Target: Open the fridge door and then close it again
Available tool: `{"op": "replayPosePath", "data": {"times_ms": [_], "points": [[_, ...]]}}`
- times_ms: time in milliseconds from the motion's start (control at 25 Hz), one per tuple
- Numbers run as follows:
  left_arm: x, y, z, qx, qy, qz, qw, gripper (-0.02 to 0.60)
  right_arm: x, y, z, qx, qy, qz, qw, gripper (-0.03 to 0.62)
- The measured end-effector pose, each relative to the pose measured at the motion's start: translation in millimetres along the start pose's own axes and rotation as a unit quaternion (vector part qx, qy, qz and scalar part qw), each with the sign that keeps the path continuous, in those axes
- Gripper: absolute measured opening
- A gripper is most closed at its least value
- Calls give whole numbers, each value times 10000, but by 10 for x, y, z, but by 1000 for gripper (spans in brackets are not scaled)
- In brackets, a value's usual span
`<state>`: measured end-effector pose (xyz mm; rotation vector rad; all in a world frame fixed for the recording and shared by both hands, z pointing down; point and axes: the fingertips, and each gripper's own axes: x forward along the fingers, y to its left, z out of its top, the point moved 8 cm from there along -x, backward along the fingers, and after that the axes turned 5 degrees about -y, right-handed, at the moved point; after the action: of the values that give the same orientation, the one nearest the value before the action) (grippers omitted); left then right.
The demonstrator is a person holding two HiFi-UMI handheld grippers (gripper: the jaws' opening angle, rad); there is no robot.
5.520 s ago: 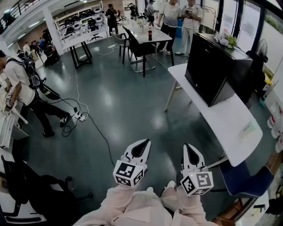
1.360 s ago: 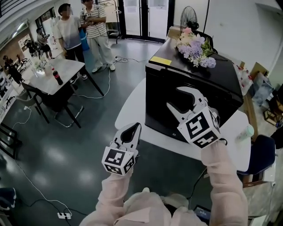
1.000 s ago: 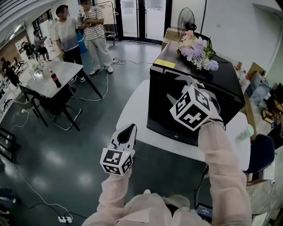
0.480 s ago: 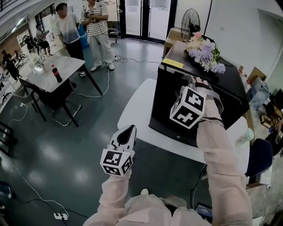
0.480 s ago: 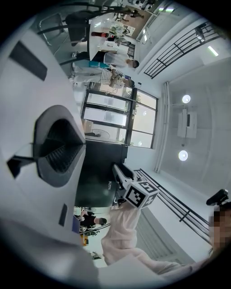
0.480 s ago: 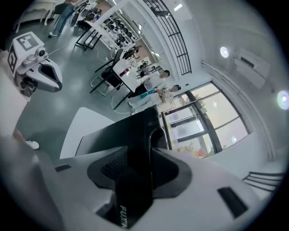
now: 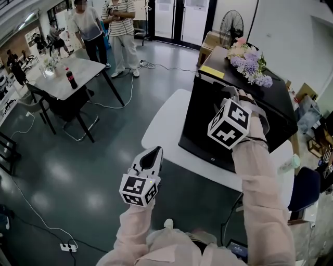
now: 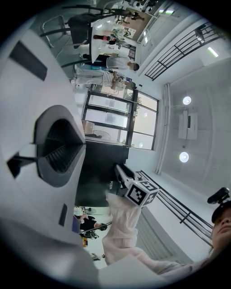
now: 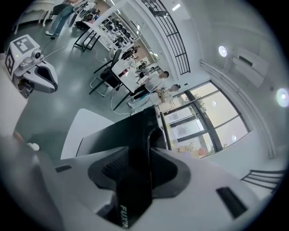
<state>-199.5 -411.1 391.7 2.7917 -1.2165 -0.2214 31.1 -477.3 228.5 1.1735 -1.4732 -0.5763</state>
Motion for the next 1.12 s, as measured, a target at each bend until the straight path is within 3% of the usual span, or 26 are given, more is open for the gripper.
{"op": "replayPosePath", "data": {"times_ms": [440, 640, 1120], "points": [[-32, -57, -16, -30, -16, -22, 10000, 12, -37, 80, -3, -269, -2, -363, 9990, 144], [-51, -44, 13, 2, -64, 0, 10000, 11, -363, 220, 81, -222, -435, -63, 9988, 144], [-348, -413, 66, 214, -107, 137, 9996, 11, -857, 484, -8, -504, -1119, 127, 9924, 150]]}}
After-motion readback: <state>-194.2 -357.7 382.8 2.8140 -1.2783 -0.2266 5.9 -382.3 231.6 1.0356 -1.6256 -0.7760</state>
